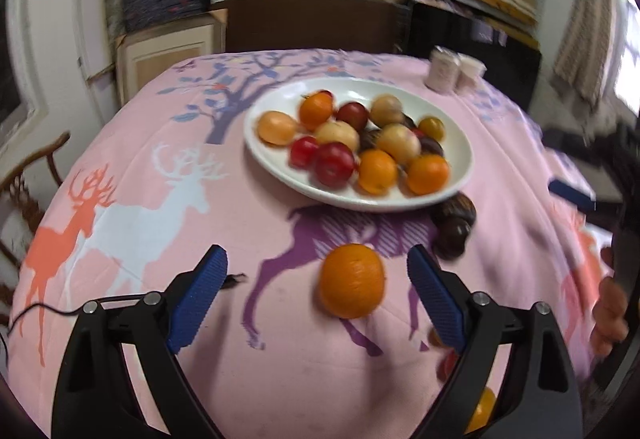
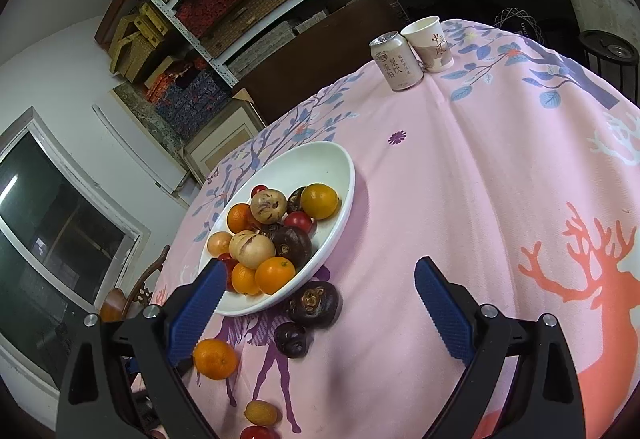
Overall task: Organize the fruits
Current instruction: 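Close the left tool on the orange and lift it, then grasp a dark mangosteen with the right tool while the left tool holds the orange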
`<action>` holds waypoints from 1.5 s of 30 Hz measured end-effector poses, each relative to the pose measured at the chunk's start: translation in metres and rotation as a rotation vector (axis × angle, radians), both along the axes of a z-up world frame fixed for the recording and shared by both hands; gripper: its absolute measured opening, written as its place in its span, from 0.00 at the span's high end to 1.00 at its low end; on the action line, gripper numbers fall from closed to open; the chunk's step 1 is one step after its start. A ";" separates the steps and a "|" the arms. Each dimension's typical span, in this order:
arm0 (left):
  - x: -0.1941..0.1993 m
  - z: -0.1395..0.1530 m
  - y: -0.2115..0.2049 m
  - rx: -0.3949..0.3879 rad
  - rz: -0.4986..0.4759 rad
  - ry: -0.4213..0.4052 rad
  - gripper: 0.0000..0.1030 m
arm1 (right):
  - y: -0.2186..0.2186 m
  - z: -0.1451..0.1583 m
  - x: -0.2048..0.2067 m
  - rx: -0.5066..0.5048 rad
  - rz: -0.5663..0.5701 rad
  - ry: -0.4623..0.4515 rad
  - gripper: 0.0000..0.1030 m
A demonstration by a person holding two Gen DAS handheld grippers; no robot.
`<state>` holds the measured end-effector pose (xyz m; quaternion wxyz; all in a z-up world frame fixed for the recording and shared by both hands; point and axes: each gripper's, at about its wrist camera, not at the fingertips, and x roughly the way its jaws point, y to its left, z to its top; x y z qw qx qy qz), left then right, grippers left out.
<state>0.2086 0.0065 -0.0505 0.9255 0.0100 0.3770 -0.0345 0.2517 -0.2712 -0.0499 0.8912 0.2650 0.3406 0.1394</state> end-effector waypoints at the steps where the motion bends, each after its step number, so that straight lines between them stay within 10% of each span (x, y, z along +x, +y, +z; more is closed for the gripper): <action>1: -0.001 -0.002 -0.004 0.012 -0.010 0.006 0.13 | 0.000 0.000 0.000 -0.002 0.001 -0.001 0.07; 8: -0.001 -0.021 -0.007 0.024 -0.037 0.109 0.14 | 0.002 -0.001 0.001 -0.003 0.005 0.010 0.07; 23: -0.030 -0.034 -0.019 -0.031 -0.175 0.173 0.56 | 0.009 -0.001 0.001 -0.056 0.009 0.002 0.07; 45: -0.014 -0.030 0.017 -0.078 -0.014 0.152 0.56 | 0.090 -0.029 -0.003 -0.504 0.181 0.034 0.07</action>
